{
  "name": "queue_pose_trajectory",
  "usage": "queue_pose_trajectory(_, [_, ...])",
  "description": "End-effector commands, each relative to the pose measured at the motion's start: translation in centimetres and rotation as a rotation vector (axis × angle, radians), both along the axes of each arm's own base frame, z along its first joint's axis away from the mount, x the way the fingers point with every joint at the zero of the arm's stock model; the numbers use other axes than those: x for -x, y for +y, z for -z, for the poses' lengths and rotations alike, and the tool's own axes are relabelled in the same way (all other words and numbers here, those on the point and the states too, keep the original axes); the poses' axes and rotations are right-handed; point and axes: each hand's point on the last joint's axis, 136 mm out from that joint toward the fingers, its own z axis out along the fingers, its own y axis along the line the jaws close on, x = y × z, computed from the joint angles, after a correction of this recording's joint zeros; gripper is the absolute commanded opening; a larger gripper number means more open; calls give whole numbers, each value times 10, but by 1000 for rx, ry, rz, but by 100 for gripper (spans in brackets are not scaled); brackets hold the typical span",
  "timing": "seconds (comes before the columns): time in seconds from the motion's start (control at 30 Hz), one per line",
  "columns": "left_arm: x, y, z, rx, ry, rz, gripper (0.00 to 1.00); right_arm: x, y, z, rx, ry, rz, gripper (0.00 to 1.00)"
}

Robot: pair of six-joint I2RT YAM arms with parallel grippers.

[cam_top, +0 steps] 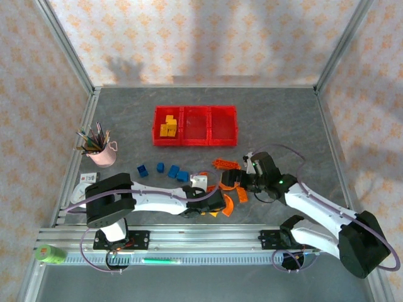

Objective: Sort the legos into containers by color
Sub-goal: Pick up the lego from the middle-left of the table, then place the lego in the container.

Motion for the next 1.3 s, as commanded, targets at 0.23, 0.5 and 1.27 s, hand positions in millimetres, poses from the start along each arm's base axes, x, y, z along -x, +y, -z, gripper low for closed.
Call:
queue_pose_trajectory(0.23, [-42, 40, -67, -56, -158, -77, 33, -28, 24, -53, -89, -126, -43, 100])
queue_pose_trajectory(0.5, [-134, 93, -148, -73, -326, -179, 33, -64, 47, -88, -170, -198, -22, 100])
queue_pose_trajectory(1.27, [-336, 197, -112, -205, -281, -322, 50, -120, 75, -80, -107, -218, -24, 100])
